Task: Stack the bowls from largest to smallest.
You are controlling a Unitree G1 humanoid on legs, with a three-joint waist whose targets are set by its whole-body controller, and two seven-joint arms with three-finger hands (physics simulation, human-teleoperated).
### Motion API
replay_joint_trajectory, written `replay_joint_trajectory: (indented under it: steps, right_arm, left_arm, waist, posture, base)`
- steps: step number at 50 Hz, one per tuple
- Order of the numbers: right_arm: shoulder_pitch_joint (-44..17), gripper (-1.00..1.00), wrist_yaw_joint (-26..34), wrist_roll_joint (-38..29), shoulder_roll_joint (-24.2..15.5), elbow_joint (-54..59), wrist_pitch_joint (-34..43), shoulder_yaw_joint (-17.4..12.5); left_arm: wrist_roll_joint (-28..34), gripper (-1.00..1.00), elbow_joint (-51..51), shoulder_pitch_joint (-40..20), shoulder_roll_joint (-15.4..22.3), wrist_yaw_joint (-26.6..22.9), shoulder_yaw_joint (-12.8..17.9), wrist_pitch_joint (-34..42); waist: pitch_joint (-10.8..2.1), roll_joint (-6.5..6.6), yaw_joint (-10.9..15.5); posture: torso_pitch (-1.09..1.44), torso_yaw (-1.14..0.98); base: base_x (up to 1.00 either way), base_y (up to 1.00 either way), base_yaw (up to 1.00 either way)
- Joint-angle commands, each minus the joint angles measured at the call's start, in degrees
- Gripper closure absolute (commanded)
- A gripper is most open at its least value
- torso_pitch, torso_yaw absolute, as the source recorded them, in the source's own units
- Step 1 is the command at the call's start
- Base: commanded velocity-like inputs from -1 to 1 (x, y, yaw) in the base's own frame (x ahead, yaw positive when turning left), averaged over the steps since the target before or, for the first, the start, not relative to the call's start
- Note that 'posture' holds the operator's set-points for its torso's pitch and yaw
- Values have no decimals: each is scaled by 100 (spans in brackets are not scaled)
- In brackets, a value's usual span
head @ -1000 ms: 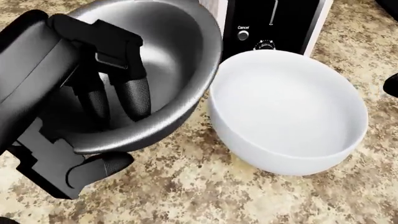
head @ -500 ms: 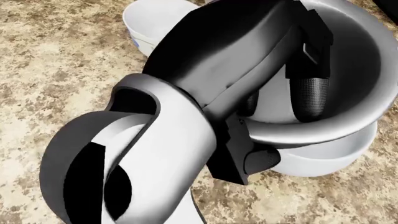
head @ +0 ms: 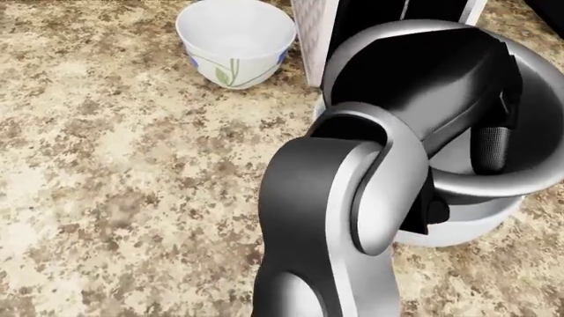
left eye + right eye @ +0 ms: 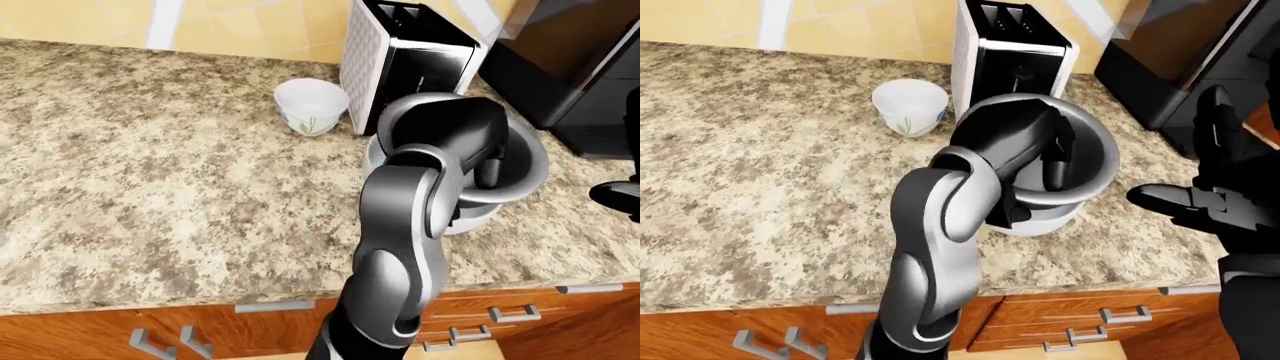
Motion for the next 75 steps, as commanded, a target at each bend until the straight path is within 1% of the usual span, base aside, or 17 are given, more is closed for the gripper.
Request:
replay_joint_trajectory:
  steps: [1, 10, 13, 15, 19, 22, 27, 34, 39, 42, 45, 47, 55, 59, 67, 71, 75]
  right_arm:
    - [-69, -100, 55, -50, -93, -86, -171, -112]
    - [-43, -100, 228, -330, 69, -8, -252, 12]
    - [-61, -100, 248, -385, 98, 4, -254, 47]
    - [-21, -100, 307, -479, 159, 21, -282, 77]
    - [-36, -100, 297, -465, 158, -4, -230, 26]
    - [-36, -100, 313, -521, 182, -15, -232, 75]
    - [-52, -100, 301, -496, 167, -12, -202, 36]
    - [-55, -100, 262, -420, 128, -20, -184, -18]
    - [-80, -100, 168, -319, 73, -61, -147, -40]
    - [-96, -100, 118, -258, 37, -73, -136, -50]
    - [-119, -100, 88, -242, 15, -62, -144, -27]
    - [-126, -100, 62, -201, -8, -68, -134, -44]
    - [-161, -100, -31, -117, -95, -75, -131, -23]
    - [-147, -100, 9, -136, -94, -38, -155, -38]
    - [-113, -100, 39, -161, -43, -52, -170, -43]
    - [-107, -100, 44, -177, -26, -55, -184, -29]
    - [-109, -100, 46, -217, -2, -74, -188, 11]
  left_arm:
    - [-137, 100, -112, -196, -26, 289, -53, -58]
    - [-557, 98, 398, -362, 335, 677, 52, 12]
    - [-621, 84, 398, -340, 379, 685, 11, 37]
    - [-665, 68, 442, -228, 440, 746, -15, -7]
    - [-707, 59, 471, -160, 515, 753, -22, -28]
    - [-688, 40, 453, -91, 537, 688, -55, -50]
    - [-668, 33, 432, -12, 535, 685, -104, -81]
    - [-507, 11, 219, 240, 449, 497, -234, -245]
    - [-374, 3, 36, 357, 392, 359, -283, -302]
    - [-291, -15, -50, 341, 328, 253, -272, -327]
    - [-238, -18, -119, 378, 302, 181, -292, -354]
    - [-209, -26, -148, 393, 291, 152, -296, -374]
    - [-146, -28, -188, 46, 160, 13, -158, -302]
    - [-109, -27, -257, 110, 110, -32, -236, -317]
    - [-76, -29, -394, 103, 45, -75, -228, -364]
    - [46, -29, -584, 154, -82, -212, -318, -395]
    - [135, -30, -731, 145, -198, -327, -308, -436]
  waist:
    - [-122, -56, 3]
    - [-144, -20, -14]
    - [-149, -9, -16]
    - [-151, -3, -16]
    - [-157, -2, -12]
    - [-155, 1, -13]
    - [-154, -3, -14]
    - [-150, -25, -8]
    - [-146, -32, -10]
    - [-148, -32, -13]
    - [-149, -32, -11]
    - [-153, -33, -11]
    - [-161, -34, -4]
    - [-160, -37, -4]
    - [-148, -45, 8]
    - [-129, -43, 8]
    - [-112, -49, 8]
  posture:
    - [0, 0]
    - [0, 0]
    - [0, 0]
    - [0, 0]
    - [0, 0]
    - [0, 0]
    - [0, 0]
    - [0, 0]
    - [0, 0]
    - [0, 0]
    - [0, 0]
    - [0, 0]
    - [0, 0]
    - [0, 0]
    - [0, 0]
    - [0, 0]
    - [0, 0]
  base:
    - [0, 0, 0]
    - [0, 0, 0]
    - [0, 0, 0]
    - [0, 0, 0]
    - [0, 0, 0]
    - [0, 0, 0]
    - [0, 0, 0]
    - [0, 0, 0]
    - [0, 0, 0]
    - [0, 0, 0]
    - [0, 0, 0]
    - [0, 0, 0]
    - [0, 0, 0]
    - [0, 0, 0]
    - [0, 0, 0]
    - [0, 0, 0]
    - [0, 0, 0]
